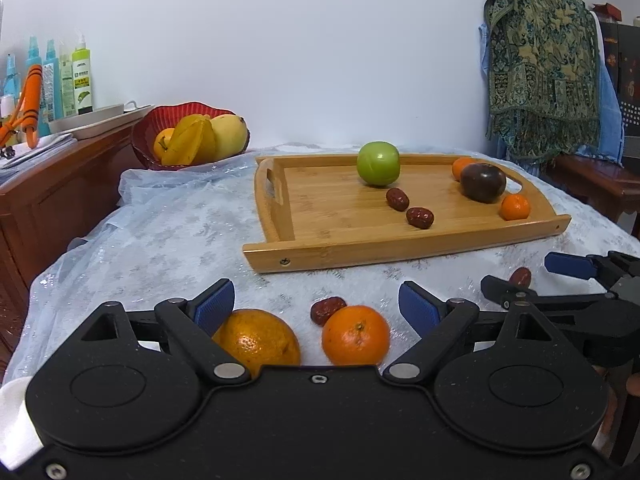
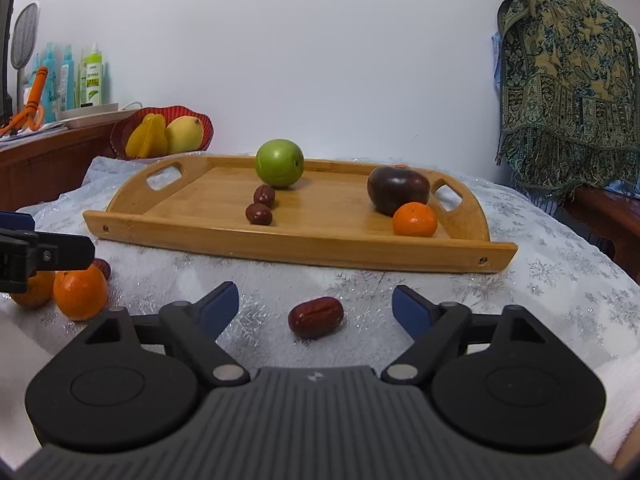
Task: Organize fruits
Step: 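Move both tools back from the tray to the loose fruits on the cloth, then grasp the large yellow-orange citrus with the left tool while the right tool grasps a red date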
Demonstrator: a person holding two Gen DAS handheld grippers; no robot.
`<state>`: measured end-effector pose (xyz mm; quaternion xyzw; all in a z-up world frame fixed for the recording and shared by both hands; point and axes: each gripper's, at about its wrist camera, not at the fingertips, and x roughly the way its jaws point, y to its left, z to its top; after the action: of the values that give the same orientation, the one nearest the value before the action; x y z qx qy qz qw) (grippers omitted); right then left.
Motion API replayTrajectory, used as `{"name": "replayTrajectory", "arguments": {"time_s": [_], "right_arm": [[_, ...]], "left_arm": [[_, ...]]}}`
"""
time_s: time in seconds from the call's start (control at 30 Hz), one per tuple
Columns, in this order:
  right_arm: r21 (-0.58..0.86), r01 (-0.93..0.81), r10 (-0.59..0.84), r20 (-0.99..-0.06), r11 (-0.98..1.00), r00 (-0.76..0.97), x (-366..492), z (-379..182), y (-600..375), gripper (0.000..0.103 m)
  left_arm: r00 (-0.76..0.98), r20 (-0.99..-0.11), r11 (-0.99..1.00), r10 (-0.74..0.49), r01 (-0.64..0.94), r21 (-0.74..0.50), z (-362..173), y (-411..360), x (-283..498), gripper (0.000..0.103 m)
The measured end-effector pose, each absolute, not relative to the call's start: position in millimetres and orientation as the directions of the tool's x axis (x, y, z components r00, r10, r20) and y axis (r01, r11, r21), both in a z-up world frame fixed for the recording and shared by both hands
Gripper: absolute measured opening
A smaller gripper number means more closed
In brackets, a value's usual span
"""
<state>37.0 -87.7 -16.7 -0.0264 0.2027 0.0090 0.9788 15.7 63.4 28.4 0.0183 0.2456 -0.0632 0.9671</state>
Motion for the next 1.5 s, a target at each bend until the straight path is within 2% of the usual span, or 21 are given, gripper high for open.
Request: {"name": "replayTrajectory", "arguments": {"time_s": [0.27,0.43,0.53,0.7,0.77,1.07,1.5], "right_arm": [[-0.026,-0.020,0.007,-0.417,0.999,0.909,40.2,-18.2,-90.4,0.078],[-0.020,-0.021,0.011,-0.425,1.000,0.905,40.4,-19.7,-90.7,0.073],[-0.023,-0.026,0.013,-0.428,0.999,0.904,40.5,-20.0,-89.5,0.070],[-0.024,-0.023,0.010,-0.429,0.999,0.903,40.5,-20.0,-89.4,0.066],[-0.020,-0.020,0.009,-0.430,1.000,0.903,40.7,-20.1,-90.1,0.065],[-0.022,-0.013,0.002,-0.430,1.000,0.903,40.6,-20.8,-89.6,0.062],[-0.026,-0.017,0.004,-0.428,1.000,0.904,39.8,-20.7,-89.9,0.051]], "left_arm": [[0.868,-0.493,0.996,-0.054,0.081,0.033,19.4,78.7,4.9,0.089],[0.858,-0.512,0.999,-0.031,0.046,0.017,12.9,91.9,-0.4,0.084],[0.852,-0.523,0.999,-0.017,0.030,0.016,8.7,97.6,-1.1,0.079],[0.825,-0.564,1.000,-0.022,0.017,-0.013,0.8,106.6,0.5,0.059],[0.823,-0.568,1.000,-0.023,0.015,-0.018,-1.3,108.6,-0.2,0.056],[0.828,-0.560,1.000,-0.012,0.010,-0.007,-3.9,109.2,-2.1,0.051],[0.828,-0.561,1.000,-0.004,-0.004,-0.013,-3.6,108.9,1.9,0.051]]}}
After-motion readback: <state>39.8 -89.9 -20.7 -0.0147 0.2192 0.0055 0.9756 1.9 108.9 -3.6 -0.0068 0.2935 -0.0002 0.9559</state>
